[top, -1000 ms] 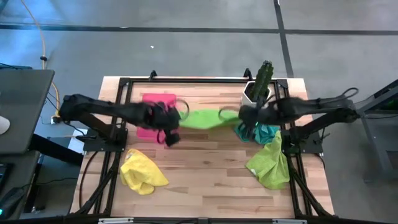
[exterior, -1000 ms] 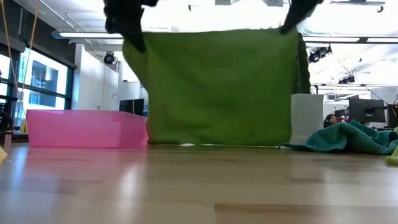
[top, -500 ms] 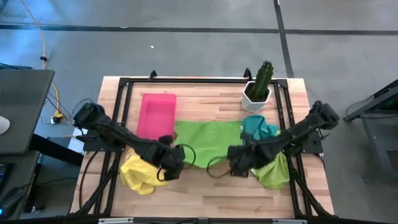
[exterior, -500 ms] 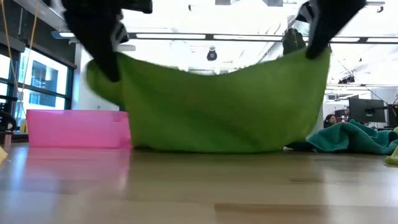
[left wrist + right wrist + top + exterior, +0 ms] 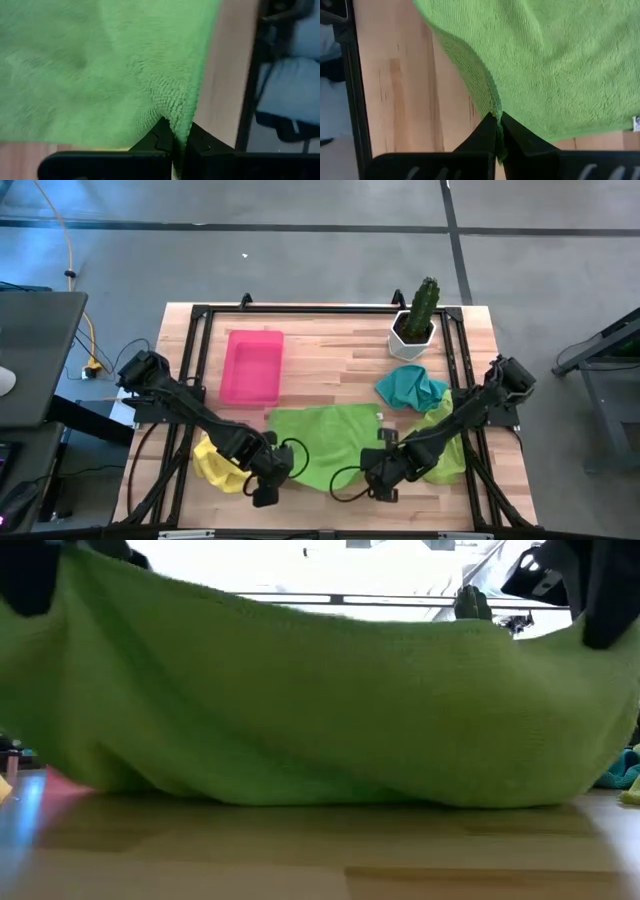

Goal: Roll microfiber towels into tight, uniform cylinder then place into a basket
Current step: Roll the green microfiber cloth

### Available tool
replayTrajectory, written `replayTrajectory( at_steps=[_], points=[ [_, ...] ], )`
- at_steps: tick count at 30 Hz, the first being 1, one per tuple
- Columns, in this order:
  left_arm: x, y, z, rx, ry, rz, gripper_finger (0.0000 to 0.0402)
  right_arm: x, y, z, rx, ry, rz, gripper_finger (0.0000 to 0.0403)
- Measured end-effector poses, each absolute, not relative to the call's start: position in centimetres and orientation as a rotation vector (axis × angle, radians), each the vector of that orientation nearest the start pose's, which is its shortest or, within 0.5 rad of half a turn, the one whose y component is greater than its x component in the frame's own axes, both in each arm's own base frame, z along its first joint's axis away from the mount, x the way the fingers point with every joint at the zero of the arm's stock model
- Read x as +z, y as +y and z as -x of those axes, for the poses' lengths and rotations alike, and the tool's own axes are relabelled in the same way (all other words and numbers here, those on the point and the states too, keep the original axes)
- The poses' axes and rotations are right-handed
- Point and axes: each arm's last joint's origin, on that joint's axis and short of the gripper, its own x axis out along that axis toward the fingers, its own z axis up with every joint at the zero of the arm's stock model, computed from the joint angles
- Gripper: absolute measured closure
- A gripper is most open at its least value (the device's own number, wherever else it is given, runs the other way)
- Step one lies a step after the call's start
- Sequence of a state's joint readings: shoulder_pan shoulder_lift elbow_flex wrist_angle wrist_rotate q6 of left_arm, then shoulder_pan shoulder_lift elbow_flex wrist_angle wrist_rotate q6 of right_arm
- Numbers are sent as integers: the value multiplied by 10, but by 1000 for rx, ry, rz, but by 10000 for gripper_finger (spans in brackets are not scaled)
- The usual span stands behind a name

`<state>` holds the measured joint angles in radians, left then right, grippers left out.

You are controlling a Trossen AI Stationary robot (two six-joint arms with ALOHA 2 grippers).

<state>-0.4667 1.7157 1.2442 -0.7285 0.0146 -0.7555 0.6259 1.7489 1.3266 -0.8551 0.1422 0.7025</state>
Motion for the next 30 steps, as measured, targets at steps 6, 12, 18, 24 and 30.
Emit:
replayTrajectory(
  at_steps=[6, 12, 18, 24, 30],
  points=[
    [215, -158, -296, 82, 1323, 506, 401, 225, 209, -269, -42, 1301, -221, 403],
    [214, -152, -297, 50, 1362, 513, 401, 225, 199, -275, -53, 1271, -112, 403],
    [210, -148, -301, 108, 1354, 533, 401, 221, 184, -284, -6, 1265, -46, 403],
    [200, -145, -306, 116, 1391, 556, 401, 192, 160, -264, 39, 1099, -208, 403],
    [203, -129, -313, 201, 1320, 542, 401, 186, 131, -236, 14, 913, -358, 403]
  ],
)
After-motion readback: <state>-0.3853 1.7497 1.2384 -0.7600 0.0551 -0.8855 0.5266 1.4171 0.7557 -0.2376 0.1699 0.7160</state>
